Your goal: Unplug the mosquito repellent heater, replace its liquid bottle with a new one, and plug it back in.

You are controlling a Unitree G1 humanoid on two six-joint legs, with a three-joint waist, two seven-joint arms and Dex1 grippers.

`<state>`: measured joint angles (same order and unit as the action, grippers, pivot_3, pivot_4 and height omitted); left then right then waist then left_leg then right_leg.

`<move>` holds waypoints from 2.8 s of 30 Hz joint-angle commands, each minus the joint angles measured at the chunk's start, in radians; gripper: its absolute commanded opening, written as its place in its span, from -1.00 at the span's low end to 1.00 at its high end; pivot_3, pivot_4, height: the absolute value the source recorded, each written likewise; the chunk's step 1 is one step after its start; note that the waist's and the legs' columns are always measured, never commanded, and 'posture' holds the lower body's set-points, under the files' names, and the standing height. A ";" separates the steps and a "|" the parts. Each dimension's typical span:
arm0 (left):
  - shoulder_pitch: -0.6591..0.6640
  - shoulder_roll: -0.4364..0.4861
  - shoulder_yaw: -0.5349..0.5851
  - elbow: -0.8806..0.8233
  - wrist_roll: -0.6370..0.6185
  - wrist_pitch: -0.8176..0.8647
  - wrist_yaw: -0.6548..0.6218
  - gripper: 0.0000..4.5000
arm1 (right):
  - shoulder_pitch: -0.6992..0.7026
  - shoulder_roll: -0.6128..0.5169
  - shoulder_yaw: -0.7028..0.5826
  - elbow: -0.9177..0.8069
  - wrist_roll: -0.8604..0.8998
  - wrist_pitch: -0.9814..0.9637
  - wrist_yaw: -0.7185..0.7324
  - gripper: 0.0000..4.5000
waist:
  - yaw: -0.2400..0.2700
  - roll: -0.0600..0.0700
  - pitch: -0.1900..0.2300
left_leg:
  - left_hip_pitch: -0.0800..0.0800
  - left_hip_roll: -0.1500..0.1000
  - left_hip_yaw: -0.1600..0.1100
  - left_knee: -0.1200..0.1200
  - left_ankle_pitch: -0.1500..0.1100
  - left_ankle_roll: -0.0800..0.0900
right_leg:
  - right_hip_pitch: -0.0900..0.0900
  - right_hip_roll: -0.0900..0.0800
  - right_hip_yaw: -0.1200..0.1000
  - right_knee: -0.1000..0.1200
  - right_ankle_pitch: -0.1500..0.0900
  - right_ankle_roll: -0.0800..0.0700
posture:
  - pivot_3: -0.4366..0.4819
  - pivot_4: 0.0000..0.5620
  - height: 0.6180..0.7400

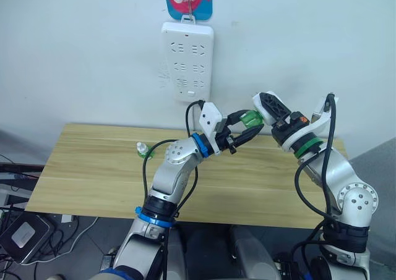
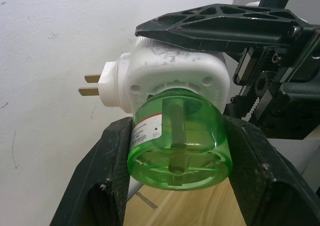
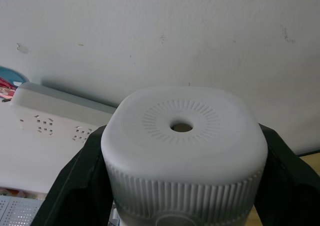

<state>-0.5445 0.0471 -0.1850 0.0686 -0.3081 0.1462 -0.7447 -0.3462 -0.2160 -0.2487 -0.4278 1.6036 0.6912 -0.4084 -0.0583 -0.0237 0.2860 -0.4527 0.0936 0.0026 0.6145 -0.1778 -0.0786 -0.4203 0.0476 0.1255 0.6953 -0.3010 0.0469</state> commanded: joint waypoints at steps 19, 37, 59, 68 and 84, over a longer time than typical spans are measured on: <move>-0.044 0.297 -0.079 0.073 0.049 -0.296 -0.487 0.02 | -0.181 -0.651 0.199 0.506 0.369 0.717 0.613 0.99 | 0.007 0.000 0.000 | 0.000 0.000 0.001 0.001 0.000 0.000 | 0.000 0.000 0.000 -0.001 0.000 0.000 | -0.14 0.03 1.00; -0.020 0.265 -0.088 0.026 0.055 -0.249 -0.418 0.02 | -0.230 -0.666 0.256 0.574 0.369 0.716 0.613 0.47 | 0.008 0.000 0.000 | -0.001 0.001 0.000 0.006 0.000 0.000 | 0.001 0.000 0.000 0.001 0.000 -0.001 | -0.14 0.07 1.00; -0.128 0.312 0.094 0.139 -0.676 1.214 -0.376 0.17 | -0.239 -0.682 0.244 0.397 -0.044 0.764 0.986 0.33 | 0.002 0.001 0.005 | -0.002 0.001 -0.004 0.011 0.000 0.001 | 0.001 0.001 -0.004 0.003 0.000 0.000 | -0.13 0.08 1.00; -0.200 0.313 0.142 0.194 -0.598 1.087 -0.379 0.98 | -0.226 -0.666 0.199 0.455 -0.116 0.786 1.034 0.33 | 0.007 0.001 0.005 | -0.002 0.001 -0.003 0.011 0.000 0.001 | 0.001 0.001 -0.003 0.002 0.000 0.000 | -0.17 0.04 1.00; -0.011 0.325 -0.011 0.231 0.389 -1.101 -0.239 0.98 | -0.270 -0.569 0.005 0.656 -0.150 0.873 0.927 0.33 | 0.029 0.001 0.004 | -0.001 0.000 0.002 0.011 0.000 0.000 | 0.002 -0.002 0.001 0.000 0.003 -0.005 | -0.13 -0.02 1.00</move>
<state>-0.5467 0.3807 -0.1858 0.2567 0.0025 -0.7621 -1.0412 -0.6068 -0.7840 -0.2022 0.2675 1.4044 1.5408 0.5242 -0.0294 -0.0227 0.2904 -0.4539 0.0930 0.0048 0.6254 -0.1781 -0.0782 -0.4183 0.0458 0.1270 0.6952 -0.2974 0.0427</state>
